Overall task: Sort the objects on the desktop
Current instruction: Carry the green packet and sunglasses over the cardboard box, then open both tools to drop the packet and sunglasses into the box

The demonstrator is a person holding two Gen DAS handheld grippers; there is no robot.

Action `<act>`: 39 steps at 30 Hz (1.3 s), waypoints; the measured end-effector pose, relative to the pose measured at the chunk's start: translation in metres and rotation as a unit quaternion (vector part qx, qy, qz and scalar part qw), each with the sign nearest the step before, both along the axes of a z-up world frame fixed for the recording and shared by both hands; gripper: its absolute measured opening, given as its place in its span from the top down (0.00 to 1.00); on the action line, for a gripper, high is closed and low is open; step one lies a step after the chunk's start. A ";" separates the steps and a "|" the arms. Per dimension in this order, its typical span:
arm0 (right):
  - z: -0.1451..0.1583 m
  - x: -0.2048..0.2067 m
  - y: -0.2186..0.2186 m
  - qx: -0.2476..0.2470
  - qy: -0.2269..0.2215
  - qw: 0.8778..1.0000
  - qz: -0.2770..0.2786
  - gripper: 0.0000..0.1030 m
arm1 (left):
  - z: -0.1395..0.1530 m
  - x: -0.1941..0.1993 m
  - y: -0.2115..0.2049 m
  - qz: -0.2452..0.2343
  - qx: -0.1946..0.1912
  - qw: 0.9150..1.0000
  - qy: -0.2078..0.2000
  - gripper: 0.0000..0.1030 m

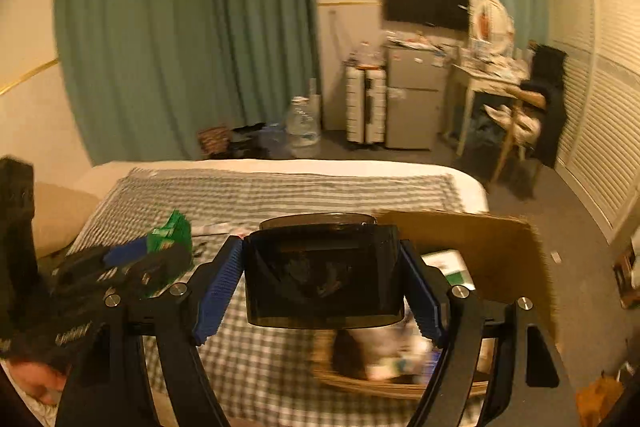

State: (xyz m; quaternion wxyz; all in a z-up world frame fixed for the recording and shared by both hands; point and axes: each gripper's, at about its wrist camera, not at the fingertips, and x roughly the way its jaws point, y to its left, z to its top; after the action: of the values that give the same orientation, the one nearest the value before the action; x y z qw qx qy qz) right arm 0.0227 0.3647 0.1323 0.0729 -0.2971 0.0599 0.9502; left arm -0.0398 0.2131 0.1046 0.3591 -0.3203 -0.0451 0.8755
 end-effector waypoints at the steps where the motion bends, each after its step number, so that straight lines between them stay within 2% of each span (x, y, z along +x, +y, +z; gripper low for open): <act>1: 0.000 0.000 0.012 -0.002 -0.002 1.000 -0.008 0.27 | 0.000 0.003 0.016 -0.016 0.000 1.000 -0.001 0.57; 7: -0.022 -0.005 0.086 -0.016 -0.026 0.997 -0.066 0.27 | -0.020 0.014 0.100 -0.084 -0.024 0.996 -0.008 0.57; 10: -0.042 -0.013 0.105 -0.015 -0.045 0.996 -0.080 0.27 | -0.037 0.010 0.133 -0.098 -0.040 0.994 -0.014 0.57; 16: -0.070 -0.014 0.139 -0.025 -0.062 0.992 -0.110 0.25 | -0.063 0.003 0.173 -0.122 -0.050 0.991 -0.025 0.55; 17: -0.072 -0.015 0.143 -0.026 -0.064 0.991 -0.116 0.22 | -0.066 0.005 0.177 -0.132 -0.047 0.990 -0.026 0.52; 18: -0.073 -0.015 0.148 -0.025 -0.068 0.990 -0.124 0.16 | -0.067 0.007 0.181 -0.136 -0.047 0.989 -0.025 0.41; 19: -0.074 -0.014 0.150 -0.025 -0.070 0.989 -0.128 0.16 | -0.068 0.010 0.183 -0.141 -0.048 0.989 -0.019 0.31; 20: -0.073 -0.014 0.152 -0.024 -0.071 0.988 -0.131 0.16 | -0.067 0.012 0.183 -0.134 -0.050 0.990 -0.010 0.12; 21: -0.072 -0.014 0.154 -0.022 -0.071 0.988 -0.137 0.15 | -0.066 0.014 0.182 -0.124 -0.051 0.991 0.002 0.02; 23: -0.069 -0.012 0.153 -0.020 -0.067 0.987 -0.144 0.15 | -0.059 0.019 0.174 -0.112 -0.043 0.992 0.026 0.00; 28: -0.056 -0.007 0.143 -0.030 -0.052 0.988 -0.140 0.15 | -0.046 0.004 0.147 -0.099 -0.038 0.994 0.000 0.00; 31: -0.044 -0.008 0.123 -0.030 -0.043 0.991 -0.126 0.15 | -0.040 -0.007 0.109 -0.068 -0.029 0.997 -0.009 0.00; 35: -0.032 -0.012 0.079 -0.029 -0.024 0.995 -0.090 0.15 | -0.038 -0.023 0.048 -0.011 -0.047 0.999 -0.008 0.00; 39: -0.024 -0.023 0.029 -0.018 -0.016 0.998 -0.053 0.15 | -0.040 -0.035 -0.026 0.064 -0.068 0.996 0.003 0.00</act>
State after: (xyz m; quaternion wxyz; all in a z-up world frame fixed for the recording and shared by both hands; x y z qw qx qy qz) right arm -0.0002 0.3939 0.1080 0.1186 -0.3101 0.0915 0.9388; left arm -0.0747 0.1872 0.0647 0.2795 -0.3382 -0.0048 0.8986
